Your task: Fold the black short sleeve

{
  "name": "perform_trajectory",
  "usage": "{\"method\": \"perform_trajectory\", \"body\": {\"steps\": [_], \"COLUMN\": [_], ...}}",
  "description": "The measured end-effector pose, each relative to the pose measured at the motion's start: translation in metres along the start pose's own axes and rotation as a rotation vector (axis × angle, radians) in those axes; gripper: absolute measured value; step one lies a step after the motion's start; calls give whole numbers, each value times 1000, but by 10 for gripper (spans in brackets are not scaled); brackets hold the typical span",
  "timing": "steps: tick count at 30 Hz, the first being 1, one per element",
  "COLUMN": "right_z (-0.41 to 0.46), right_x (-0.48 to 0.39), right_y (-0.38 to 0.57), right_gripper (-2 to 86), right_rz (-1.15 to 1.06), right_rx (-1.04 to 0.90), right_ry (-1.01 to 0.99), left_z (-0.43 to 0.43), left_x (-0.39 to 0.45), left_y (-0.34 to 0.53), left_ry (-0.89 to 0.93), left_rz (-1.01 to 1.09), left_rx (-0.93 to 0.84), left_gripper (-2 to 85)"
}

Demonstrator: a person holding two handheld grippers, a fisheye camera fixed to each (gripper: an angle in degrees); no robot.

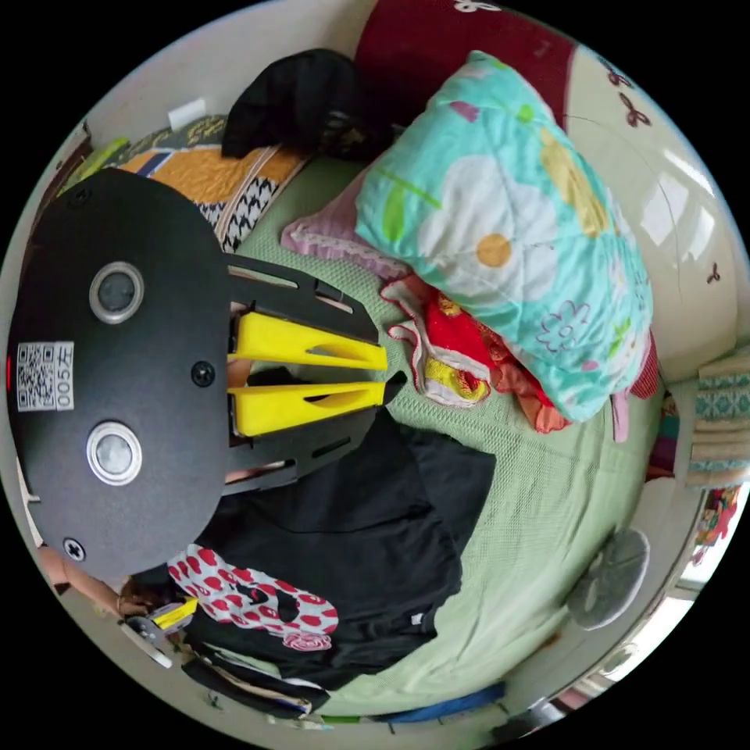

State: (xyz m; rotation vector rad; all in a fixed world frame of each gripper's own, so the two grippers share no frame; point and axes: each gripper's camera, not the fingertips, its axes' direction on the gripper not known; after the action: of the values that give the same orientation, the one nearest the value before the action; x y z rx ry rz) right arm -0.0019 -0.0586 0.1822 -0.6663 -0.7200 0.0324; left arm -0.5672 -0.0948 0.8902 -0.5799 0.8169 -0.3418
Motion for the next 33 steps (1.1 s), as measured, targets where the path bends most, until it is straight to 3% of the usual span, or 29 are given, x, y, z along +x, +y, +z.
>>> {"method": "perform_trajectory", "body": {"steps": [6,15,21,26,33], "right_z": [0,-2,-3,-4,-7], "right_x": [-4,-9,-25,-29,-30], "right_y": [-3,-5,-6,-3,-2], "right_gripper": [-13,-12,-12,-12,-14], "right_rz": [-15,-11,-48,-36,-22], "right_rx": [6,11,10,27,27], "right_ry": [5,-3,72,78,68], "left_z": [-1,43,45,31,46], "left_x": [-24,-32,-38,-42,-48], "left_y": [34,77,82,98,100], "left_ry": [203,291,232,230,370], "left_rz": [37,14,-51,-24,-64], "left_rx": [55,6,36,86,65], "left_gripper": [77,95,10,0,73]}}
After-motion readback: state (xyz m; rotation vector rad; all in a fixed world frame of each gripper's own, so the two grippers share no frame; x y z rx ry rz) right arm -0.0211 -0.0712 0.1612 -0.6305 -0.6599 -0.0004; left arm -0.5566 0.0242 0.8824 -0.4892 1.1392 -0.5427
